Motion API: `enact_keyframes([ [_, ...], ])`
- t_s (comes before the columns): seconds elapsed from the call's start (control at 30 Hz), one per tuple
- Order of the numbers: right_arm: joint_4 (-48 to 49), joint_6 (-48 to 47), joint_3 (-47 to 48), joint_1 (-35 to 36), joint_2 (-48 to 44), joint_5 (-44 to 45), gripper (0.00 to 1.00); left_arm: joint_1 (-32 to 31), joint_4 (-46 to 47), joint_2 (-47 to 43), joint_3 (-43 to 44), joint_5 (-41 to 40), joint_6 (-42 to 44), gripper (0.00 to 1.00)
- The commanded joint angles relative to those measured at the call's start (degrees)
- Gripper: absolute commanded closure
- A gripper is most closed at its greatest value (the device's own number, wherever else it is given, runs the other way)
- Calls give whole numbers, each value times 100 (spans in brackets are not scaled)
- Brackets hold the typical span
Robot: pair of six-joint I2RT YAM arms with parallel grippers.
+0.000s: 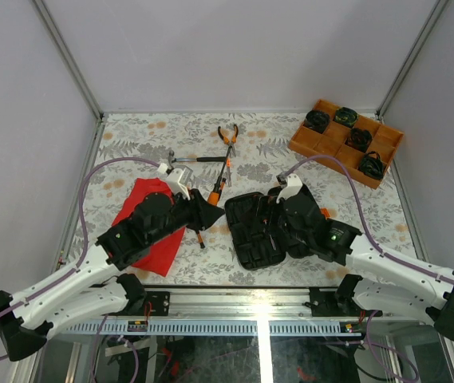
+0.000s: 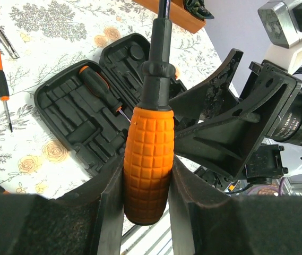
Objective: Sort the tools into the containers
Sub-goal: Pick up the screwdriver from the center of the board.
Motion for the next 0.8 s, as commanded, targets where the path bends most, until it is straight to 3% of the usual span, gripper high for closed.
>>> enact_keyframes([
  [0.0, 278, 143, 269, -25, 93, -262, 0, -12, 54, 16, 165, 57, 114, 100],
  [0.33, 738, 221, 191, -25, 9, -414, 1, -8, -10, 133, 84, -171, 33, 100],
  [0.57, 2299, 580, -151, -22, -88, -523, 2, -8, 432, 99, -105, -73, -82, 100],
  [0.77, 3312, 934, -264, -25, 120, -426, 13, -13, 730, 210, -230, 242, -63, 100],
])
